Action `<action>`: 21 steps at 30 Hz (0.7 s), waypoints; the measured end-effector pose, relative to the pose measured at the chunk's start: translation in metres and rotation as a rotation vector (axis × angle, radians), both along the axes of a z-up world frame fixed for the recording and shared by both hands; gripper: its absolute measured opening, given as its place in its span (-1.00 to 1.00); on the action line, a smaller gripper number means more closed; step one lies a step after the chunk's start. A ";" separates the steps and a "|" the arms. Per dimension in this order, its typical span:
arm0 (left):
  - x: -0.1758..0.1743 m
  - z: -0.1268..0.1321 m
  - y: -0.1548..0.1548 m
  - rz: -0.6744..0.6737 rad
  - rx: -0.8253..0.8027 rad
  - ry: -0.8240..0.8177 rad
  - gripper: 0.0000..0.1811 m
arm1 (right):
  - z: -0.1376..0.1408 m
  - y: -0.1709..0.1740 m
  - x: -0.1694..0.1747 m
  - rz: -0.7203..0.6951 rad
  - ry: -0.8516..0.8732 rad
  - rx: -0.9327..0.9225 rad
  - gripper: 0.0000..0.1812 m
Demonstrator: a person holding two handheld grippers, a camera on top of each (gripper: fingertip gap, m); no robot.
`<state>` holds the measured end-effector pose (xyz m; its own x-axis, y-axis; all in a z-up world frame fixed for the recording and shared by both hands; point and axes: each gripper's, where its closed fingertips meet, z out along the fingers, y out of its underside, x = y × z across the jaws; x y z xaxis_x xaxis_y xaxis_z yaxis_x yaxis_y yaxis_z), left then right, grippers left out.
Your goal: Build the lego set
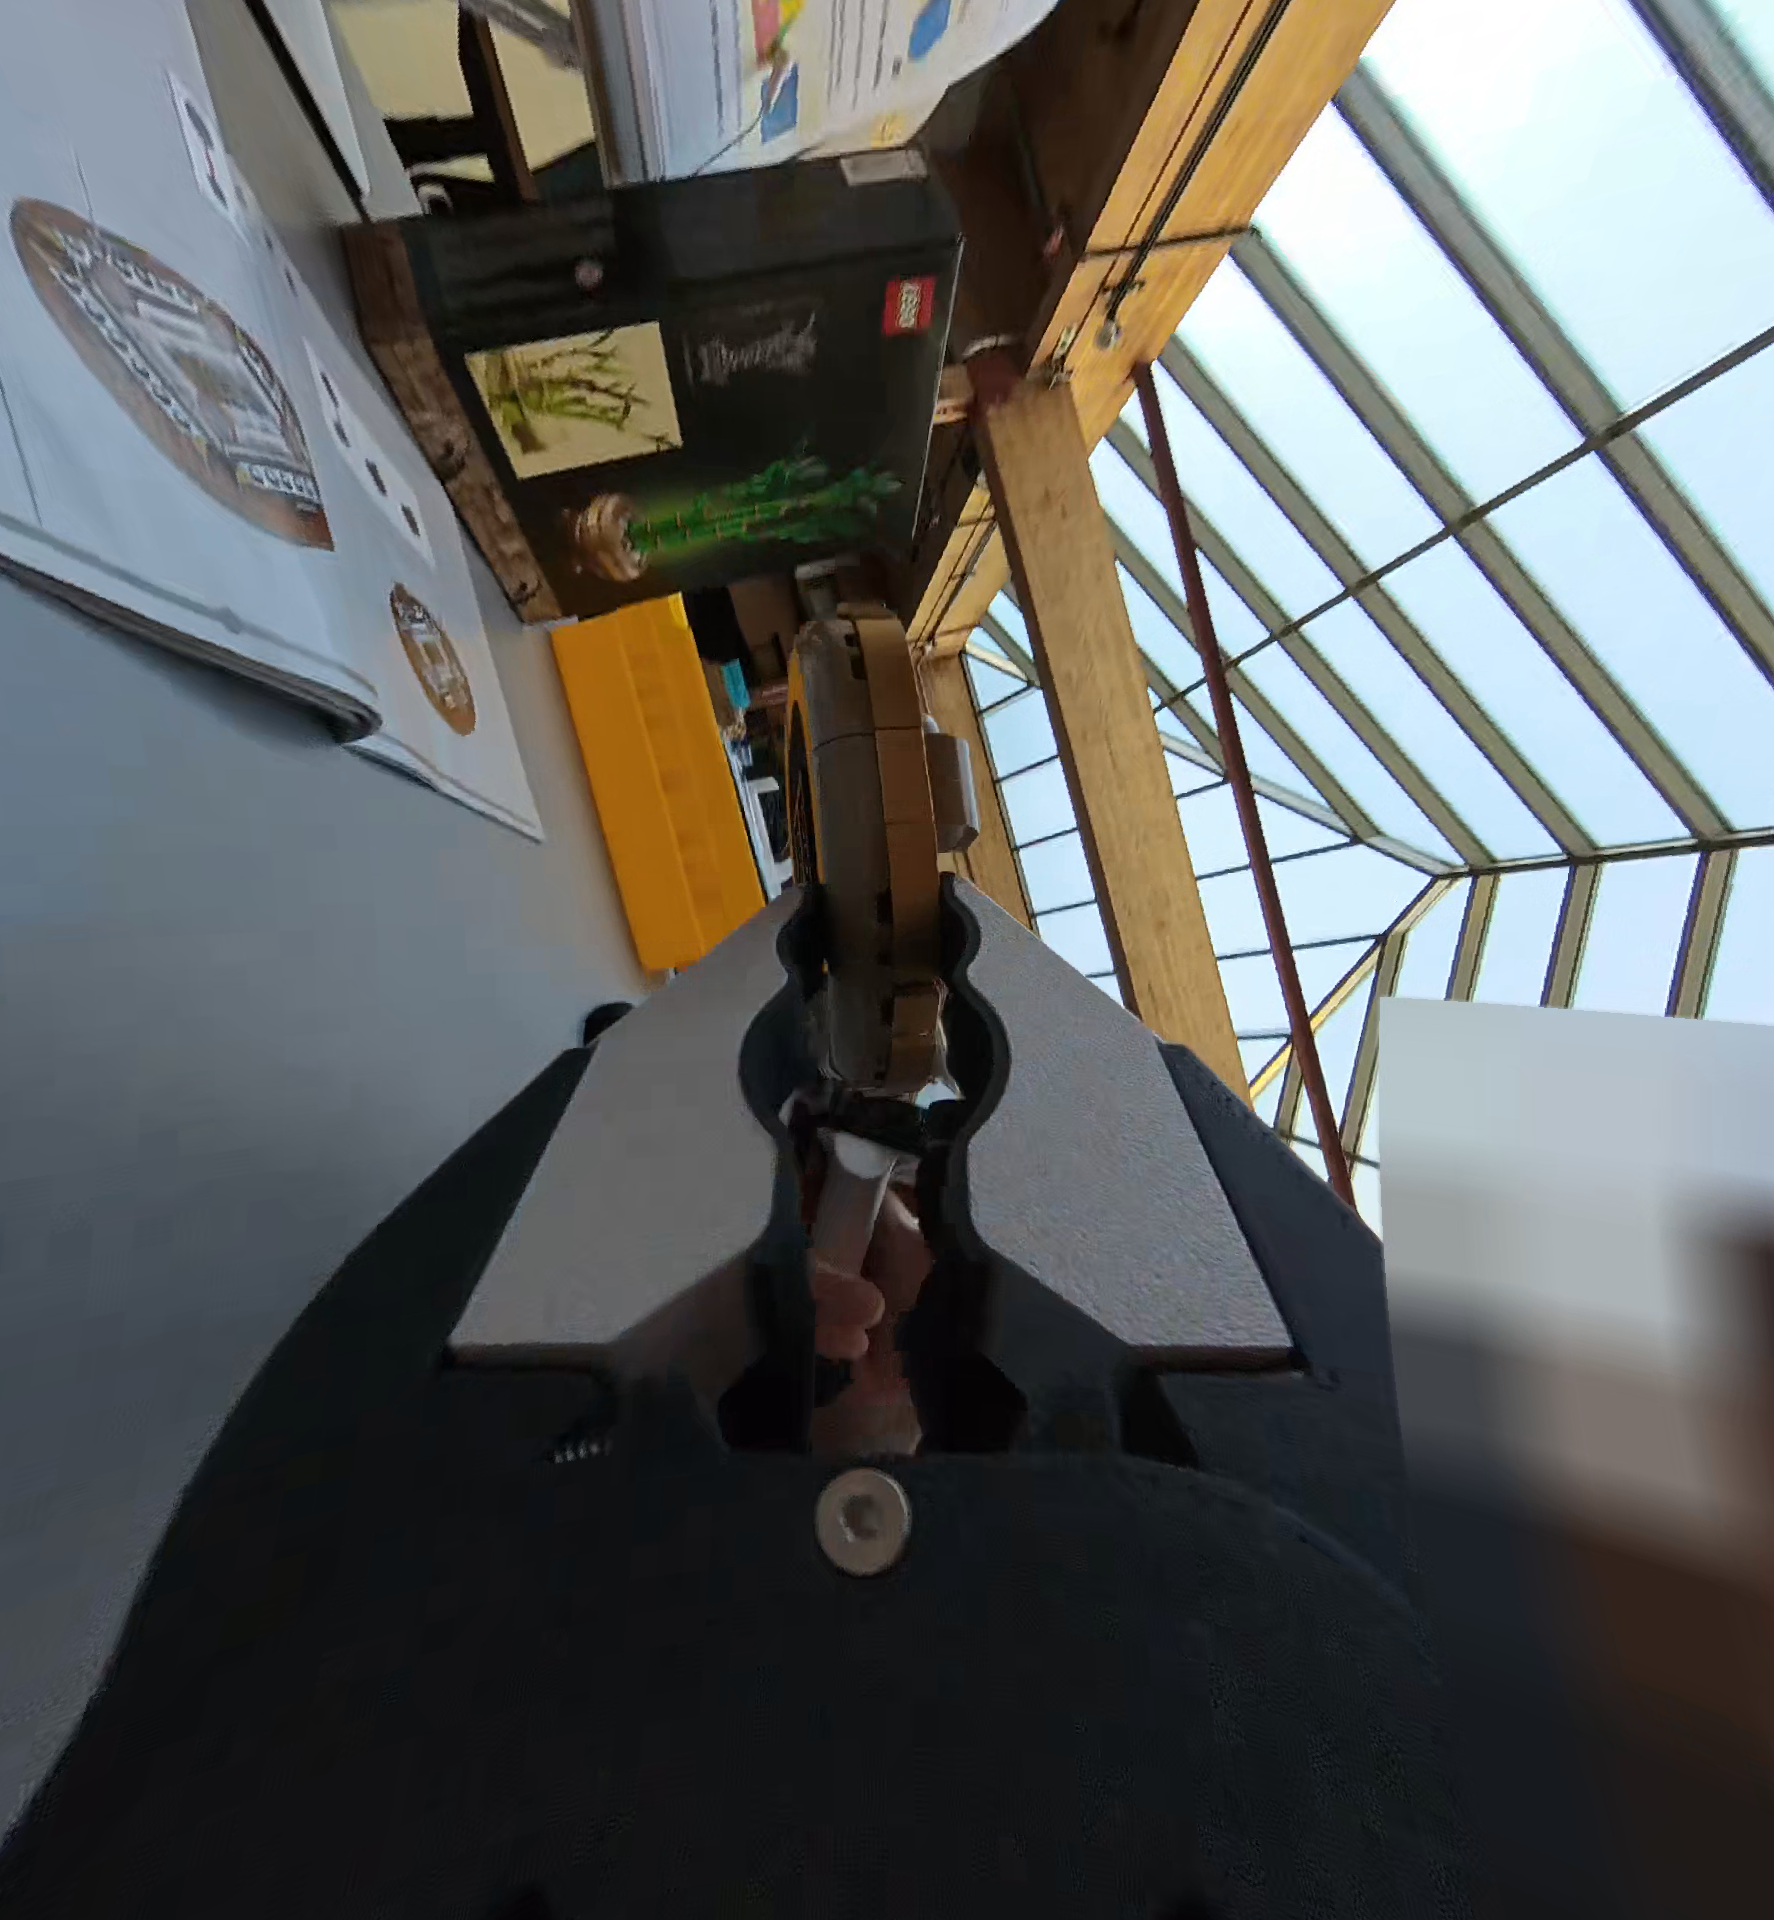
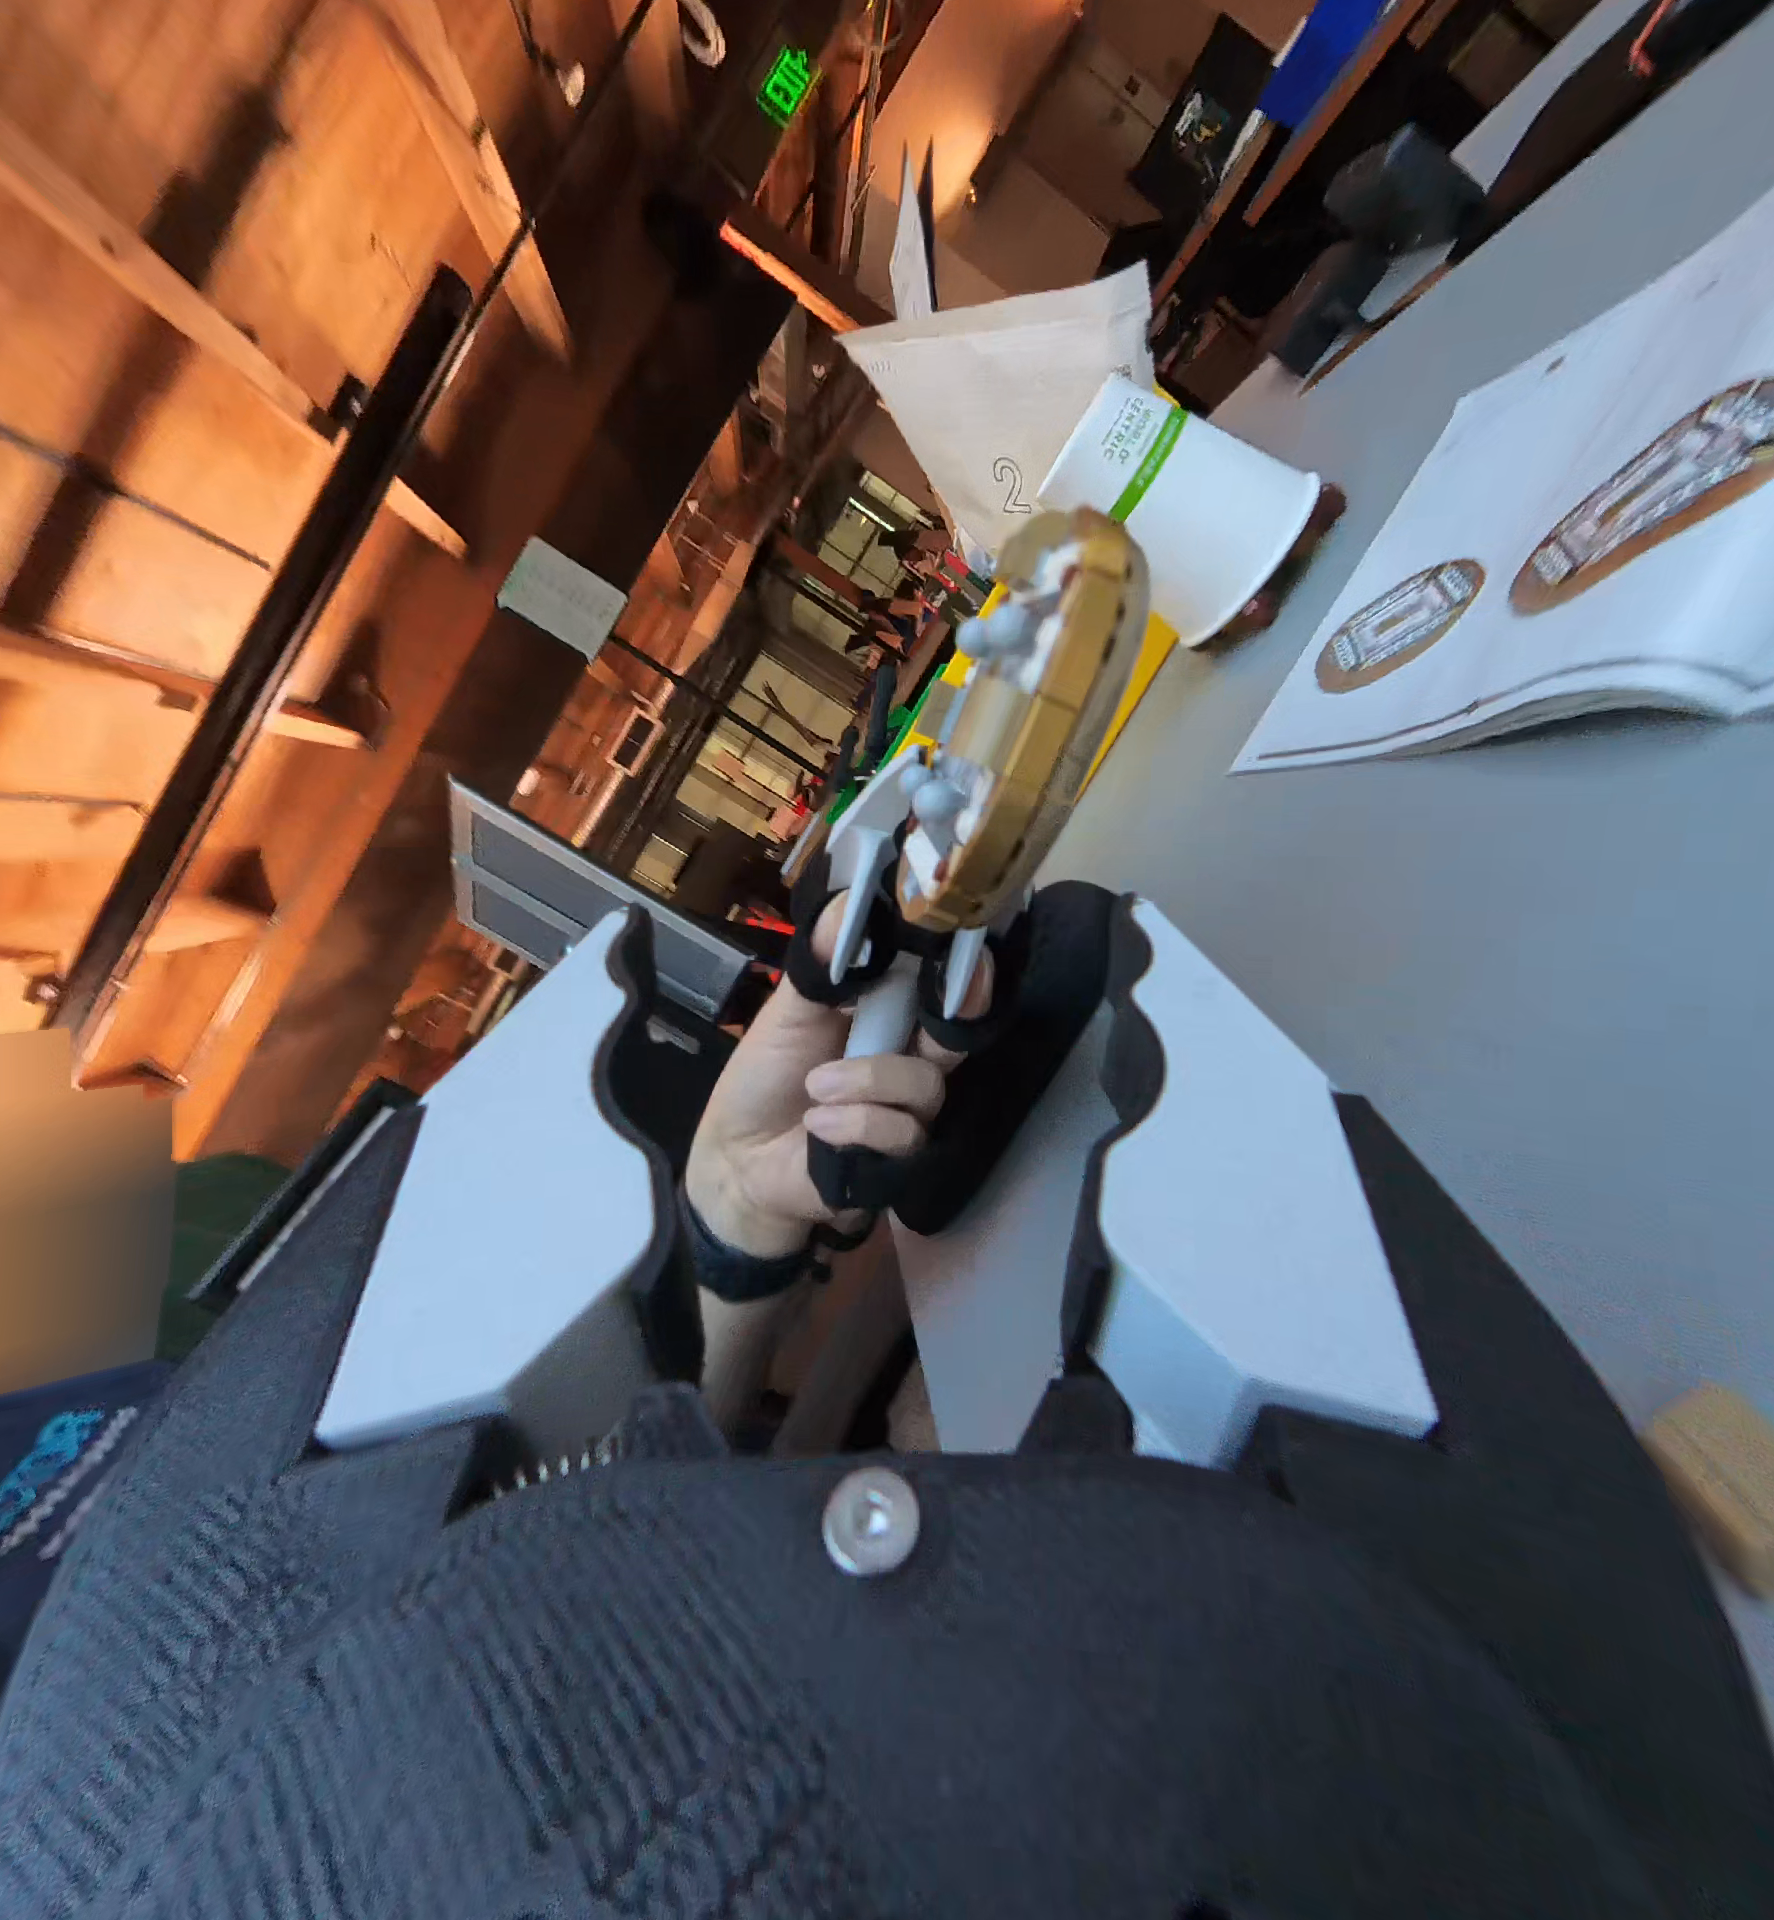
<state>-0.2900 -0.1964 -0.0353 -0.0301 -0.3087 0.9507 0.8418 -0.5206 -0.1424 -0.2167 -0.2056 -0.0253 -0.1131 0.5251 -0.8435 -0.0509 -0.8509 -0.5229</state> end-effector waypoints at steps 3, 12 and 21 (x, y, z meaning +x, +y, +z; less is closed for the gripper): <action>0.001 0.007 0.000 0.089 0.011 0.021 -0.79 | -0.002 -0.005 -0.023 0.003 0.018 -0.098 -0.12; 0.008 0.023 -0.002 0.207 0.077 0.099 -0.79 | 0.002 0.003 -0.048 -0.099 0.176 -0.250 -0.78; 0.022 0.033 -0.012 0.079 0.120 0.119 -0.40 | 0.000 0.010 -0.038 0.029 0.189 -0.369 -0.79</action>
<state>-0.2675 -0.2083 -0.0027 0.1091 -0.4171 0.9023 0.8531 -0.4266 -0.3003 -0.2544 -0.1959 -0.0252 -0.2943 0.1861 -0.9374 -0.0900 -0.9819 -0.1666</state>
